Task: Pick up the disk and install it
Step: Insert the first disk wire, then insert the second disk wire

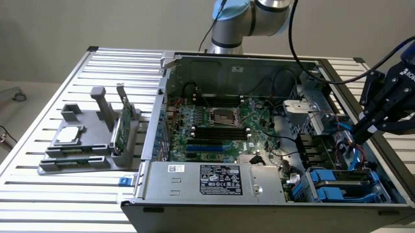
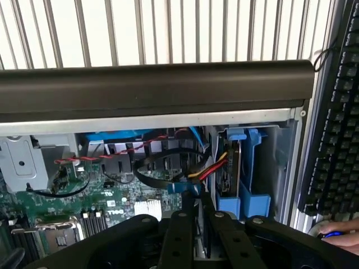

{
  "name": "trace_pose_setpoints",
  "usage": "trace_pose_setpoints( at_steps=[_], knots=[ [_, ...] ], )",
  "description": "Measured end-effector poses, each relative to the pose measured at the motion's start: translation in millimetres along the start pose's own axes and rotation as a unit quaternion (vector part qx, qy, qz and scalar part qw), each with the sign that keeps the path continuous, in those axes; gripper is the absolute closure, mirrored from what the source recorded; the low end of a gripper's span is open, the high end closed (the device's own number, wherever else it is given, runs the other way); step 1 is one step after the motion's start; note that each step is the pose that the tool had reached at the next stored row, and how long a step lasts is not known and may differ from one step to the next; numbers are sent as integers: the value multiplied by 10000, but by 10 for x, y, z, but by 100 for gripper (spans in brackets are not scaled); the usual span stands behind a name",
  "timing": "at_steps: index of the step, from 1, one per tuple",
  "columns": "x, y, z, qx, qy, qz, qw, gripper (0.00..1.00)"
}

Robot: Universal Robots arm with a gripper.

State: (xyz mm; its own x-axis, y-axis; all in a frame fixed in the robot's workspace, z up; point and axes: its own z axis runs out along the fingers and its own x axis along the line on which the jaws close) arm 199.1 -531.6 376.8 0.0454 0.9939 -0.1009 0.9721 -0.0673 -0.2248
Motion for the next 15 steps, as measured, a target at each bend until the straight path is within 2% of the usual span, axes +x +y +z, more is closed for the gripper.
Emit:
trace_pose_setpoints(
  at_steps=[5,15],
  knots=[
    [-23,-137,34,-52,1,1,10000,84],
    [-152,-150,145,-105,4,0,9999,84]
  ],
)
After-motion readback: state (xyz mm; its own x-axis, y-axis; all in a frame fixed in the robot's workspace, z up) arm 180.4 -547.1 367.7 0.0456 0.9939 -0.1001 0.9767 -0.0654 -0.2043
